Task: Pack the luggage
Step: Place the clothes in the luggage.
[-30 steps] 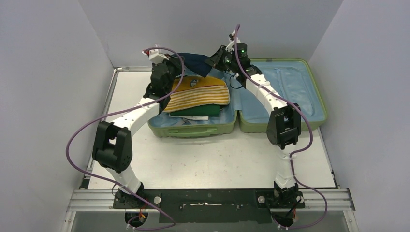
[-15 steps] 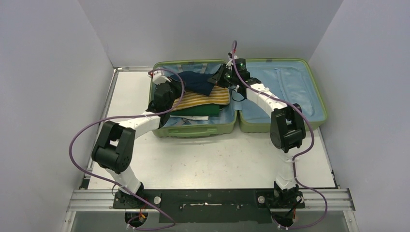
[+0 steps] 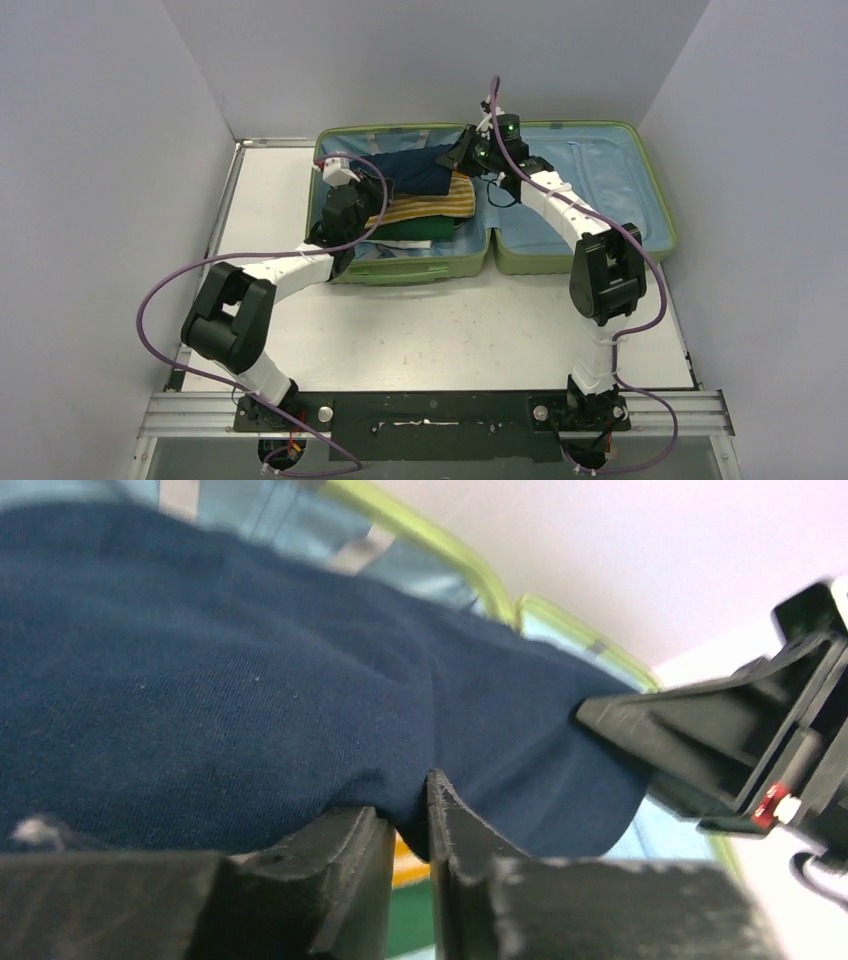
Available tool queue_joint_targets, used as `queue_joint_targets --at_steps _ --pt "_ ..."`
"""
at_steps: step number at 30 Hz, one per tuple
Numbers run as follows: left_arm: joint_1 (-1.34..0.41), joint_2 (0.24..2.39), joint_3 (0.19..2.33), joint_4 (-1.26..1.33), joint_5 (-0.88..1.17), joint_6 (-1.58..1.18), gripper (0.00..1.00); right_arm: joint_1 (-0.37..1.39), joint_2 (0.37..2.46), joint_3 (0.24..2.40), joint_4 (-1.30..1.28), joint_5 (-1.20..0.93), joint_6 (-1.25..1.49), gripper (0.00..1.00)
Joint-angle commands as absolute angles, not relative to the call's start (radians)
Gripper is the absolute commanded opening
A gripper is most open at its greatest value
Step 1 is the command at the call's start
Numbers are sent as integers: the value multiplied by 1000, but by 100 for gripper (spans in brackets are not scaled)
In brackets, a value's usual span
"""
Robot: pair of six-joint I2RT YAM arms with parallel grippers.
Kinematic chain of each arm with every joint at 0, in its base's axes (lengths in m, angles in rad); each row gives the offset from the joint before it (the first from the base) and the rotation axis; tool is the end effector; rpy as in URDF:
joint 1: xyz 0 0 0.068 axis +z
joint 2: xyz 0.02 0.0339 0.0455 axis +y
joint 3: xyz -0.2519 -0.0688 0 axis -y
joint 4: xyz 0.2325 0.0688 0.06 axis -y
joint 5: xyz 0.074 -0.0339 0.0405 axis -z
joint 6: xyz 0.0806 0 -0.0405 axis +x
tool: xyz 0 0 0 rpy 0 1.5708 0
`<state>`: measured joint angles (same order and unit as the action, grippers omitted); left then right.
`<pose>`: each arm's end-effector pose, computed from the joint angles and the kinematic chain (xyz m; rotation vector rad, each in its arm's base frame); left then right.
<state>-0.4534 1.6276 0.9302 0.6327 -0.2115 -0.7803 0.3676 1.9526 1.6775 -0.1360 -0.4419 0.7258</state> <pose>0.3702 -0.1615 0.2518 -0.4389 1.6328 -0.7666 0.4435 0.2077 0.2832 0.0702 2.1242 1.1194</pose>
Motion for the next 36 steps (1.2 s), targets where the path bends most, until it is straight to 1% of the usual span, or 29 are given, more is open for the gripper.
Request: queue_joint_targets --at_steps 1,2,3,4,5,6,7,8,9,11,13,16,19,22,24,27,33,36 --pt "-460 1581 820 670 -236 -794 26 348 1894 1602 -130 -404 691 0" --pt "-460 1569 805 663 -243 -792 36 347 1888 1586 -132 -401 690 0" --pt "-460 1556 794 649 -248 -786 42 347 1881 1567 -135 -396 687 1" --pt "-459 1540 788 627 -256 -776 48 347 1870 1555 -141 -389 684 4" --pt "-459 1523 787 600 -266 -767 53 348 1862 1550 -154 -379 678 12" --pt "-458 1507 790 569 -276 -756 59 348 1855 1549 -172 -366 670 27" --pt "-456 1489 797 537 -285 -743 63 347 1847 1551 -192 -346 662 40" --pt "-454 1473 807 498 -294 -731 66 347 1838 1555 -217 -328 653 51" --pt "-451 1455 817 461 -302 -720 70 346 1829 1561 -242 -304 645 60" --pt "-445 1425 849 369 -304 -696 75 341 1805 1572 -310 -252 632 72" --pt "-442 1388 882 267 -311 -677 76 335 1784 1588 -367 -198 618 79" --pt "-442 1325 911 115 -361 -664 77 338 1743 1606 -414 -129 595 84" --pt "-433 1285 920 89 -380 -659 77 366 1697 1576 -348 -157 589 84" --pt "-379 1322 981 37 -270 -698 77 410 1699 1585 -323 -207 590 84" --pt "-332 1377 1041 -51 -182 -750 77 428 1707 1589 -323 -236 598 83" --pt "-298 1433 1066 -129 -73 -819 78 438 1698 1547 -286 -274 622 83" --pt "-260 1425 1010 -80 10 -883 82 449 1678 1489 -243 -313 652 83" --pt "-245 1454 1009 -51 51 -894 83 448 1680 1474 -229 -327 667 83"
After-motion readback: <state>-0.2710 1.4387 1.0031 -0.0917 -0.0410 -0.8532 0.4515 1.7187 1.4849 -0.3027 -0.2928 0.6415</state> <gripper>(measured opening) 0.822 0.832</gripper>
